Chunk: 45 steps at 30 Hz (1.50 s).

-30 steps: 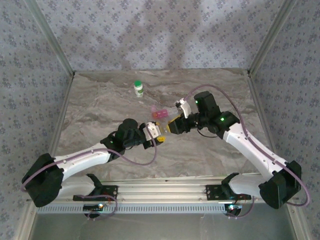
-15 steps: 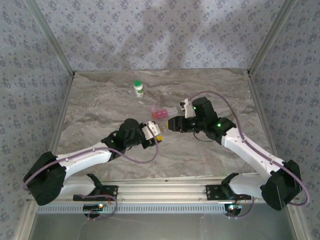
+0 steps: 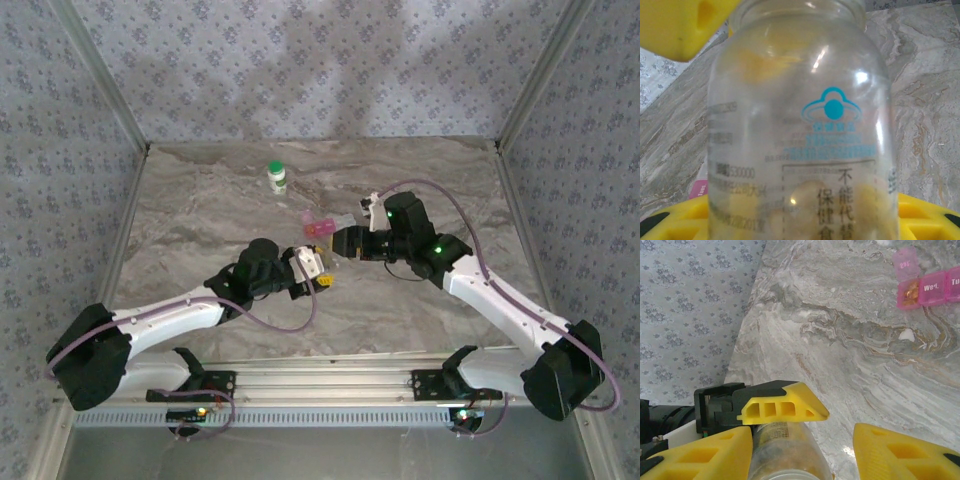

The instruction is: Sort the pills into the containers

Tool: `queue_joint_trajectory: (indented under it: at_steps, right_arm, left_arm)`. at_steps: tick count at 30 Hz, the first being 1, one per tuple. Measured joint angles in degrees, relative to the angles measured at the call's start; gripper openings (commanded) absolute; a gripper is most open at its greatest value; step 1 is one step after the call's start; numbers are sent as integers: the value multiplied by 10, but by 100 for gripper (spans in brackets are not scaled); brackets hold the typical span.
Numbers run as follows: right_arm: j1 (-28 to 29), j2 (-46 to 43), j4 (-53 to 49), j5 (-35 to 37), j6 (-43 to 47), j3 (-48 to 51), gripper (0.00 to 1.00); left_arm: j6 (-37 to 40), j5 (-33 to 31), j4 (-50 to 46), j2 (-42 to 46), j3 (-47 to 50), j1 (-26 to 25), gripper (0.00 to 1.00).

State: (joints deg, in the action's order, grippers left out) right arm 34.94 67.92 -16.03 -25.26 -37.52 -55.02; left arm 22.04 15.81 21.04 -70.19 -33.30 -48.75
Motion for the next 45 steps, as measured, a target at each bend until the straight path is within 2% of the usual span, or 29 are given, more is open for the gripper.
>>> queue_joint_trajectory:
  at_steps: [22,25,30,33,35,37,41,45]
  right_arm:
    - [27,-18,0,-13,-20,11,65]
    - [29,-18,1,-17,-22,15,60]
    - [29,-19,7,-20,-30,18,42]
    - [27,-23,9,-19,-34,19,39]
    - [25,-27,10,-17,-35,19,39]
    - [21,-32,9,-17,-35,19,38]
    - [-7,-46,-3,6,-30,19,38]
    - [-32,-44,-53,83,19,-1,37]
  left_arm:
    - [4,-9,35,-1,0,-1,0]
    - [4,-13,37,-1,0,-1,0]
    - [4,-17,37,-5,0,-1,2]
    - [3,-17,41,-5,0,-1,21]
    - [2,-17,46,-5,0,-2,48]
    - [1,-18,56,-5,0,-3,99]
    - [-6,-34,68,-5,0,-3,99]
    - [-7,-49,83,-4,1,-3,99]
